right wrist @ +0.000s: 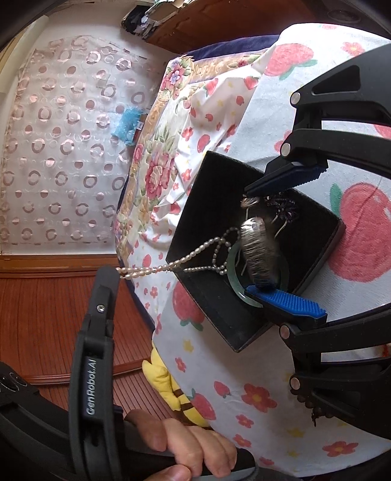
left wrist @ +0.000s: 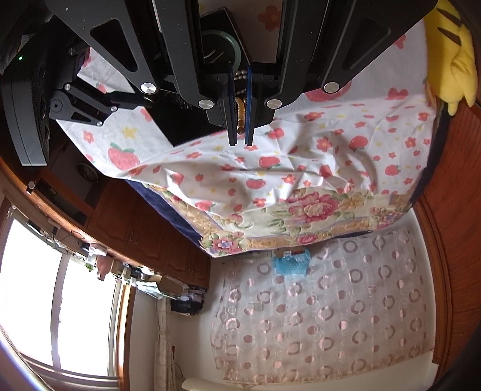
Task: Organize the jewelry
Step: 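Lower the pearl necklace and silver cuff into the black box with both grippers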
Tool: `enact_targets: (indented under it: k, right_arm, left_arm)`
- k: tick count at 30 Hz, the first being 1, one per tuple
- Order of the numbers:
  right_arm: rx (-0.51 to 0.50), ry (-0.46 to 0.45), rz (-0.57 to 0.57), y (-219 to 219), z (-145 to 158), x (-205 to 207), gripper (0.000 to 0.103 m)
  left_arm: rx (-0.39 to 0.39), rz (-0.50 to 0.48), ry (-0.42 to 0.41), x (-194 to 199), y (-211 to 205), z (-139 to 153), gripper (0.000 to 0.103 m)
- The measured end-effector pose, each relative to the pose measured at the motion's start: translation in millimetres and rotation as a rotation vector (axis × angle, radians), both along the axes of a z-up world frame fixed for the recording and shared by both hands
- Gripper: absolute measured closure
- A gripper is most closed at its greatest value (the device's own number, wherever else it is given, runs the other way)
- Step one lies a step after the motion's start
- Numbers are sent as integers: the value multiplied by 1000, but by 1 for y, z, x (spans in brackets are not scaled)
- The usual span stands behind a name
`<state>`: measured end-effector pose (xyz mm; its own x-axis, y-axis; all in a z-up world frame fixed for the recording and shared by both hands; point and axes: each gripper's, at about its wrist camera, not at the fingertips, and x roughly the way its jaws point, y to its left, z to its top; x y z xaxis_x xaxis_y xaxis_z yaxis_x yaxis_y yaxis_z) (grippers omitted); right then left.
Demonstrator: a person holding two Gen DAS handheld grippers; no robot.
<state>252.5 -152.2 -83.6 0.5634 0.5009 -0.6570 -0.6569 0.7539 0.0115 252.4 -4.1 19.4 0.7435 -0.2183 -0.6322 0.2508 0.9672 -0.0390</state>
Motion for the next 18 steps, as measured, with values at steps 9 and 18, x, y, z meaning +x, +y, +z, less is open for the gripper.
enact_targets:
  k: [9,18]
  right_arm:
    - [8,-8,-13,-8,9,-8,38]
    - [33,-18,-60,-25,18,-36,38]
  left_arm:
    - [8,-3,21,-15,1,-12,99]
    - [11,2,25,-40,5,-15,84]
